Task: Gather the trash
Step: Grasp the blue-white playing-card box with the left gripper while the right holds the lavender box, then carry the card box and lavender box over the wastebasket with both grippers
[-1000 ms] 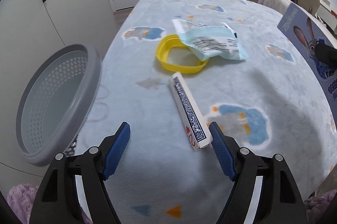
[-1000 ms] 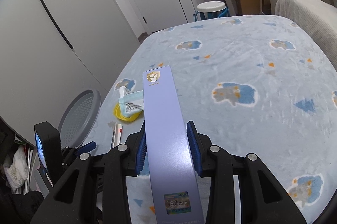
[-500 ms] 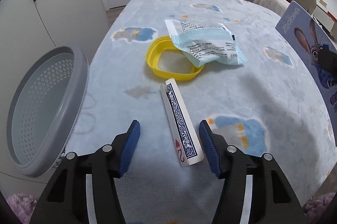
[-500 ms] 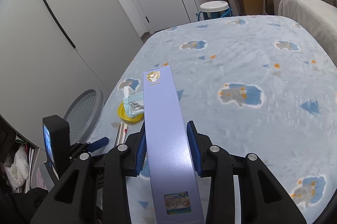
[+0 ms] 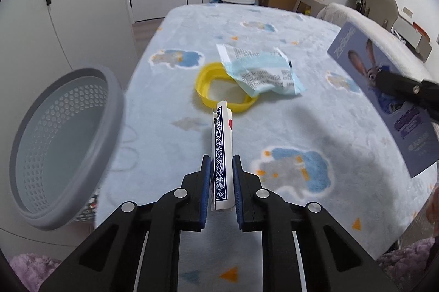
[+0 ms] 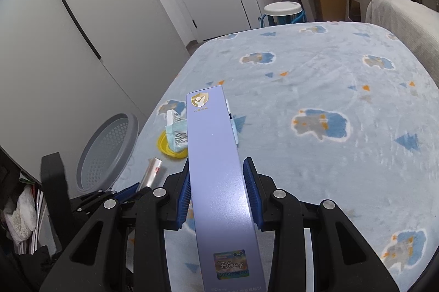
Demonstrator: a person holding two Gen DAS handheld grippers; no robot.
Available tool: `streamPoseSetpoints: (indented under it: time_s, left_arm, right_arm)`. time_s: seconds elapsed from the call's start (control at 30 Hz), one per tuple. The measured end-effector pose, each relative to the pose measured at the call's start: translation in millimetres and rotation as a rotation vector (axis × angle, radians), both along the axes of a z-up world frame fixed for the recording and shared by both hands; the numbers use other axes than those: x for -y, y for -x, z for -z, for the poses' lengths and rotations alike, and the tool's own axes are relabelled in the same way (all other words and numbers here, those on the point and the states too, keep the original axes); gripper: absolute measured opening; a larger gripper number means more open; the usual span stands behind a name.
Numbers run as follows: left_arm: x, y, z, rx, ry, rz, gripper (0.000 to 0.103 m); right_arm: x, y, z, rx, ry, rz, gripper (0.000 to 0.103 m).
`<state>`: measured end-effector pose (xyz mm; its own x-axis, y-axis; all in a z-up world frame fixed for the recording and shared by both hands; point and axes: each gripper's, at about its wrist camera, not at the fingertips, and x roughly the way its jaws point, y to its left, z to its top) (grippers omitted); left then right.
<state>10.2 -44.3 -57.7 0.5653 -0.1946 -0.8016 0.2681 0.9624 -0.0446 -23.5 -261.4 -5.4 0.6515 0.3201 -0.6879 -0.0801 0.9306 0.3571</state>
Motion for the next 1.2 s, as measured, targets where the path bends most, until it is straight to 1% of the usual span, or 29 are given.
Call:
streamPoseSetpoints:
  time_s: [0.13, 0.37, 0.47, 0.67, 0.77, 0.87, 0.93, 1.07, 1.2]
  left_arm:
    - [-27.4, 2.2, -24.2, 0.051, 0.018, -0.032, 0.015]
    - [-90.2, -5.9, -70.4, 0.170, -0.025, -0.113, 0.015]
    - [-118.7, -14.4, -84.0, 0.192, -0.041, -0.155, 0.015]
    - [-167.5, -30.5, -103.3, 0.229, -0.073, -0.223, 0.016]
    - [-186.7, -37.4, -104.4, 0.232, -0.075, -0.251, 0.016]
    - [-200.9, -40.9, -97.9, 0.220, -0.068, -0.273, 0.016]
    - [-207.9, -43.2, -90.0, 0.201, -0.059, -0.285, 0.016]
    - [-216.8, -48.3, -67.0, 0.133, -0.030, -0.305, 0.016]
    - [-222.7, -51.7, -54.6, 0.109, -0.036, -0.318, 0.016]
  right_arm:
    - [-23.1, -5.0, -11.3, 0.034, 0.024, -0.023, 0.035]
    - [-80.7, -27.5, -36.1, 0.078, -0.002, -0.112, 0.035]
    - [-105.6, -41.5, -45.8, 0.092, -0.035, -0.146, 0.035]
    - [-160.6, -69.7, -63.1, 0.127, -0.058, -0.223, 0.035]
    - [-186.9, -81.7, -65.7, 0.136, -0.067, -0.261, 0.035]
    - [-209.5, -91.7, -62.0, 0.133, -0.064, -0.296, 0.035]
    - [-222.8, -96.8, -54.5, 0.118, -0.065, -0.318, 0.035]
    - [-239.9, -106.0, -34.2, 0.076, -0.055, -0.351, 0.036]
    - [-248.2, -112.7, -15.5, 0.042, -0.054, -0.367, 0.036]
